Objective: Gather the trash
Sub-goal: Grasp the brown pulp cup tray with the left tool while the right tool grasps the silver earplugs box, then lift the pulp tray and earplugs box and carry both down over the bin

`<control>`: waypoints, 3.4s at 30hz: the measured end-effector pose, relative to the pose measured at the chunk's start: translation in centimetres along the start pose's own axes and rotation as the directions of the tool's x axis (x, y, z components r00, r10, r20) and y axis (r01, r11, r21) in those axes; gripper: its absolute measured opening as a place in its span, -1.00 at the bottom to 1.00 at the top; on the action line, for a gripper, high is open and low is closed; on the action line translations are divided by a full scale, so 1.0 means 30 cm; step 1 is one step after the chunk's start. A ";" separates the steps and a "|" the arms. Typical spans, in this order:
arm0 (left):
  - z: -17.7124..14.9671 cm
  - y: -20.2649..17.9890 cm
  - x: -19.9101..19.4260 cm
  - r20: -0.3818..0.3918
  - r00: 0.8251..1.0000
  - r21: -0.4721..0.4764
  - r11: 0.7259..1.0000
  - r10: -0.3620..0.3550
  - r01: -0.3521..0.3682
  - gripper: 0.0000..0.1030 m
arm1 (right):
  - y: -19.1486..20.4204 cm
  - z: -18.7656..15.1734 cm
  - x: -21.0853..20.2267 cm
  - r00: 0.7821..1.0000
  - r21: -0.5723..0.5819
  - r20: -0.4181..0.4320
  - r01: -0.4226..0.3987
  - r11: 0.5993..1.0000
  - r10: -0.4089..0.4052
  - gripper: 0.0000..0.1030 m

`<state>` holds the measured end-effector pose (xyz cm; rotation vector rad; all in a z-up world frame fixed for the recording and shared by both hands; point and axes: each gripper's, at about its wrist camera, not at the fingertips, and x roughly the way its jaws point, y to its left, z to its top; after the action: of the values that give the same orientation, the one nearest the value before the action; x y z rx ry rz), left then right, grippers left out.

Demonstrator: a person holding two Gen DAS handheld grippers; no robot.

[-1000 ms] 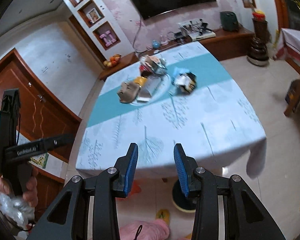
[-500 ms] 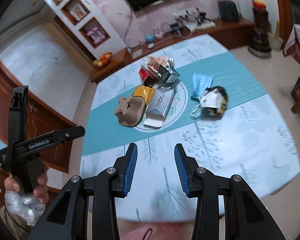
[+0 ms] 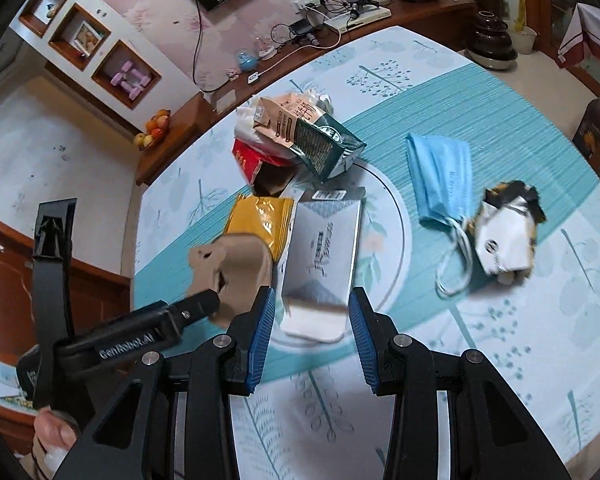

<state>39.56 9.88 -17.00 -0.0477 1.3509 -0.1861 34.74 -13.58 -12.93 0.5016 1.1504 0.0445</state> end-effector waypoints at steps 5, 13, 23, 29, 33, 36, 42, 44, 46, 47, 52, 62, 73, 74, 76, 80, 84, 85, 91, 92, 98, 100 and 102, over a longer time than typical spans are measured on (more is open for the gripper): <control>0.023 -0.007 0.059 -0.024 1.000 0.019 1.000 0.018 -0.018 0.62 | 0.020 0.025 0.088 0.999 0.010 -0.023 0.022 1.000 -0.022 -0.25; 0.045 0.013 0.071 0.006 0.999 0.032 0.999 0.035 -0.035 0.34 | 0.045 0.054 0.205 0.995 0.010 -0.039 0.090 0.996 -0.089 0.26; 0.034 0.077 0.017 0.024 1.000 -0.001 1.000 0.008 -0.008 0.33 | 0.118 0.059 0.356 0.967 -0.092 -0.062 0.239 0.967 -0.245 0.41; -0.008 0.070 -0.031 0.041 0.999 0.035 0.999 0.007 -0.008 0.33 | 0.142 0.030 0.369 0.954 -0.158 -0.035 0.289 0.944 -0.298 0.21; -0.028 0.053 -0.070 0.052 0.999 0.053 0.999 0.000 -0.003 0.33 | 0.118 0.007 0.323 0.959 -0.139 -0.025 0.276 0.951 -0.282 0.20; -0.055 0.035 -0.106 0.058 0.998 0.071 0.997 -0.003 -0.001 0.33 | 0.080 -0.008 0.252 0.968 -0.116 -0.007 0.250 0.961 -0.253 0.20; -0.151 -0.036 -0.181 0.063 0.998 0.116 0.993 -0.014 0.007 0.33 | -0.008 -0.094 0.061 0.978 -0.078 0.027 0.207 0.975 -0.205 0.20; -0.201 -0.074 -0.210 0.069 0.997 0.129 0.992 -0.020 0.011 0.33 | -0.034 -0.136 0.002 0.981 -0.074 0.033 0.193 0.978 -0.191 0.20; -0.259 -0.120 -0.240 0.078 0.997 0.140 0.990 -0.028 0.016 0.33 | -0.061 -0.187 -0.060 0.984 -0.078 0.040 0.178 0.981 -0.176 0.20; -0.294 -0.146 -0.255 0.083 0.996 0.144 0.989 -0.034 0.022 0.33 | -0.075 -0.210 -0.091 0.985 -0.081 0.042 0.172 0.982 -0.169 0.20; -0.472 -0.289 -0.314 0.090 0.994 0.185 0.982 -0.063 0.046 0.33 | -0.165 -0.369 -0.280 0.989 -0.090 0.073 0.135 0.987 -0.128 0.20; -0.912 -0.605 -0.358 0.083 0.990 0.257 0.962 -0.112 0.088 0.33 | -0.484 -0.769 -0.641 0.991 -0.020 0.109 0.081 0.997 -0.078 0.20; -1.259 -0.775 -0.277 0.017 0.996 0.319 0.945 -0.087 0.077 0.33 | -0.808 -1.178 -0.739 0.997 0.120 0.035 0.061 0.991 -0.065 0.20; -1.283 -0.785 -0.266 0.012 0.997 0.328 0.942 -0.082 0.074 0.33 | -0.818 -1.188 -0.726 0.997 0.127 0.028 0.062 0.990 -0.066 0.20; -1.330 -0.795 -0.247 0.007 0.998 0.352 0.934 -0.066 0.060 0.33 | -0.852 -1.234 -0.706 0.997 0.142 0.013 0.068 0.988 -0.070 0.20; -1.377 -0.797 -0.183 -0.002 0.999 0.385 0.922 -0.037 0.035 0.33 | -0.908 -1.312 -0.655 0.998 0.178 -0.006 0.068 0.982 -0.068 0.20; -1.416 -0.785 -0.088 -0.018 1.000 0.391 0.920 -0.018 0.023 0.33 | -0.956 -1.366 -0.575 0.997 0.198 -0.021 0.075 0.977 -0.073 0.20; -1.425 -0.782 -0.068 -0.023 1.000 0.391 0.920 -0.015 0.023 0.33 | -0.967 -1.377 -0.551 0.997 0.202 -0.023 0.077 0.976 -0.074 0.20; -1.483 -0.763 0.091 -0.036 0.999 0.407 0.914 0.005 0.011 0.33 | -1.046 -1.436 -0.402 0.996 0.253 -0.041 0.086 0.964 -0.078 0.20; -1.490 -0.760 0.115 -0.035 0.999 0.411 0.912 0.008 0.007 0.33 | -1.064 -1.452 -0.376 0.996 0.263 -0.044 0.090 0.961 -0.081 0.20; -1.520 -0.743 0.273 -0.004 0.999 0.439 0.898 0.037 -0.032 0.33 | -1.159 -1.526 -0.238 0.994 0.320 -0.063 0.105 0.942 -0.090 0.20; -1.521 -0.733 0.319 0.001 0.999 0.437 0.898 0.044 -0.040 0.33 | -1.190 -1.550 -0.195 0.993 0.336 -0.076 0.112 0.935 -0.091 0.20; -1.517 -0.723 0.367 0.001 0.999 0.427 0.903 0.047 -0.044 0.33 | -1.207 -1.565 -0.145 0.992 0.347 -0.088 0.113 0.931 -0.088 0.20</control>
<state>-4.73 -9.90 -34.55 0.3550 1.2931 -0.4404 -16.35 -30.24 -38.32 0.7616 1.2597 -0.2387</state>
